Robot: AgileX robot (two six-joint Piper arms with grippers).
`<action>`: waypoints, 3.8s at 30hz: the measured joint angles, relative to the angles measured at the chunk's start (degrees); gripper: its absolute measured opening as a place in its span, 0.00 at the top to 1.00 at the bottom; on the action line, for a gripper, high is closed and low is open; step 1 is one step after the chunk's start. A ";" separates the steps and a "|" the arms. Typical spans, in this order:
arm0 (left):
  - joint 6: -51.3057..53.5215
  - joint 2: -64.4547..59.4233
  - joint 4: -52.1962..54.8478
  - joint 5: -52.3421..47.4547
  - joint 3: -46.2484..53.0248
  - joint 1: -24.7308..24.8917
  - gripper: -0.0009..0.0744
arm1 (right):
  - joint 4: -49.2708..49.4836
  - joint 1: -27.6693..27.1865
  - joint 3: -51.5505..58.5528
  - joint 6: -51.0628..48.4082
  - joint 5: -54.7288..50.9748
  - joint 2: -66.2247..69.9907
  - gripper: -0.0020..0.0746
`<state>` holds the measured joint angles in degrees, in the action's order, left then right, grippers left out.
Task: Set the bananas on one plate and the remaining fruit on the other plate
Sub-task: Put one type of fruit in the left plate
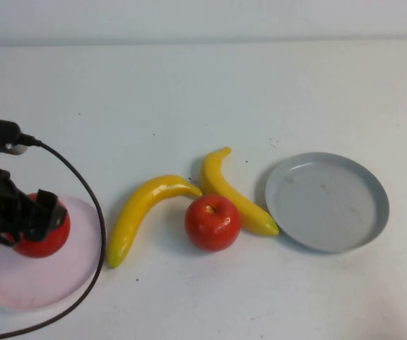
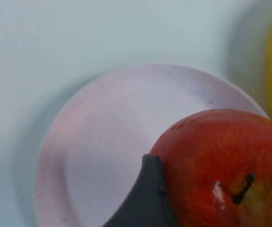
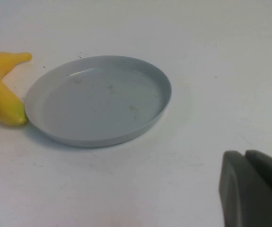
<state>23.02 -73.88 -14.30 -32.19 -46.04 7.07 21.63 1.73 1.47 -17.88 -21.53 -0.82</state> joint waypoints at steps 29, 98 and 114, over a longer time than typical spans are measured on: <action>-5.73 2.87 3.43 1.71 0.00 1.60 0.10 | 0.00 0.00 0.00 0.00 0.00 0.00 1.00; 35.27 -23.69 -25.30 8.13 -13.83 27.37 0.11 | 0.00 0.00 0.00 0.00 0.00 0.00 1.00; 40.13 -24.89 -25.65 9.23 -14.06 27.37 0.32 | 0.00 0.00 0.00 0.00 0.00 0.00 1.00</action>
<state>63.15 -98.76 -39.95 -22.96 -60.10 34.45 21.63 1.73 1.47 -17.88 -21.53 -0.82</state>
